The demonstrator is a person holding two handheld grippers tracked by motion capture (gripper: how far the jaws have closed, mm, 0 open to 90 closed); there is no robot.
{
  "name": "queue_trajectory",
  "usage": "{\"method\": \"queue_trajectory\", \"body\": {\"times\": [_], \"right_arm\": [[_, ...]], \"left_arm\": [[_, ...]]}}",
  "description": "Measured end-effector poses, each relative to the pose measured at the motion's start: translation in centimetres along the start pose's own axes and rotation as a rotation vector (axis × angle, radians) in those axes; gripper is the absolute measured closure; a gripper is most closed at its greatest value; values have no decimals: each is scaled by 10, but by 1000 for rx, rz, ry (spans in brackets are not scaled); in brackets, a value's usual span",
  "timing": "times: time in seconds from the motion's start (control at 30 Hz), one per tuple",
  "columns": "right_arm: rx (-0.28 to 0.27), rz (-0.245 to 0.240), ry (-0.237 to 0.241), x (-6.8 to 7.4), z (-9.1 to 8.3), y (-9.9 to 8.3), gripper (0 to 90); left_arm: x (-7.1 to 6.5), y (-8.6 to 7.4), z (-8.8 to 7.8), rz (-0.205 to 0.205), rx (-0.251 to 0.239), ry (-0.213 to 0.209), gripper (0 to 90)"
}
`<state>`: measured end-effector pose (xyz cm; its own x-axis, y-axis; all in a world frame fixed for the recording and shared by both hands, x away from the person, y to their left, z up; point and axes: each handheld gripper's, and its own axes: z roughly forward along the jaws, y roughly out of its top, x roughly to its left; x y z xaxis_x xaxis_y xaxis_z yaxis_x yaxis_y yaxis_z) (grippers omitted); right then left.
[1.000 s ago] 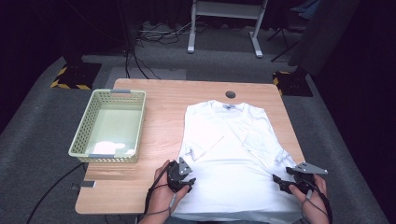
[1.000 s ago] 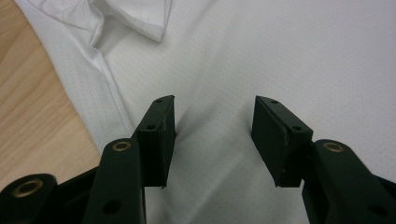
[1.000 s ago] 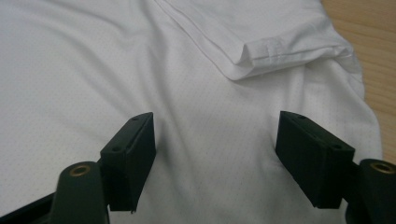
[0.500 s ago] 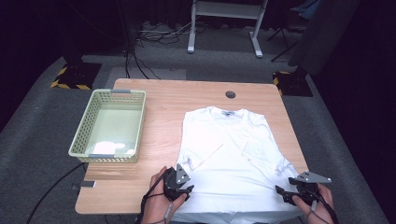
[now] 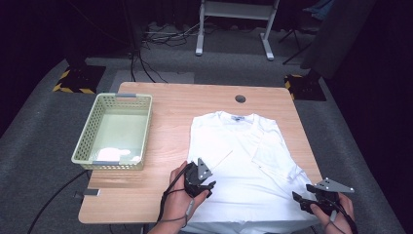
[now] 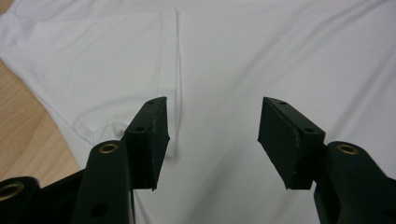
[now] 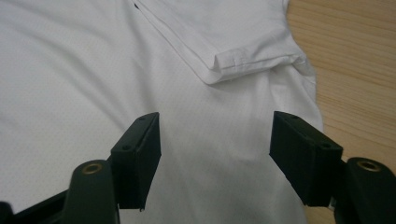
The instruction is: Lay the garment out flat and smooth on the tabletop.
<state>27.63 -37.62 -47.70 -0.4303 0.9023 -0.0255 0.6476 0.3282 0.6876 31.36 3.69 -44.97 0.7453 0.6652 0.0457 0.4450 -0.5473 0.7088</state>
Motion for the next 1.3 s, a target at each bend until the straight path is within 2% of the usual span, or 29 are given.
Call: {"method": "queue_trajectory", "body": {"times": [0.13, 0.2, 0.43, 0.7, 0.73, 0.8, 0.97, 1.13, 1.2, 1.3], "right_arm": [[-4, -1, 0, 0, -1, 1, 346], [-4, -3, 1, 1, -2, 0, 349], [-5, 1, 2, 0, -3, 0, 351], [-10, 7, 1, -1, -4, -1, 351], [-11, 7, 1, -1, -4, -1, 351], [-14, 7, 1, -1, -4, -1, 352], [-16, 11, 4, -2, -4, -1, 352], [-21, 12, 4, -4, -5, -2, 353], [-23, 13, 3, -4, -5, -2, 353], [-24, 12, 6, -4, -5, -2, 353]], "left_arm": [[5, 8, 4, -12, -20, -1, 422], [11, 14, 8, -28, -49, 8, 421], [20, 29, 21, -25, -67, 25, 373], [28, 42, 37, -44, -80, 46, 382], [28, 42, 37, -44, -80, 46, 391], [30, 43, 48, -41, -64, 37, 426], [33, 48, 63, -47, -65, 28, 497], [32, 50, 75, -42, -54, 17, 522], [33, 49, 84, -48, -31, 20, 531], [33, 48, 90, -56, -26, 20, 543]]}}
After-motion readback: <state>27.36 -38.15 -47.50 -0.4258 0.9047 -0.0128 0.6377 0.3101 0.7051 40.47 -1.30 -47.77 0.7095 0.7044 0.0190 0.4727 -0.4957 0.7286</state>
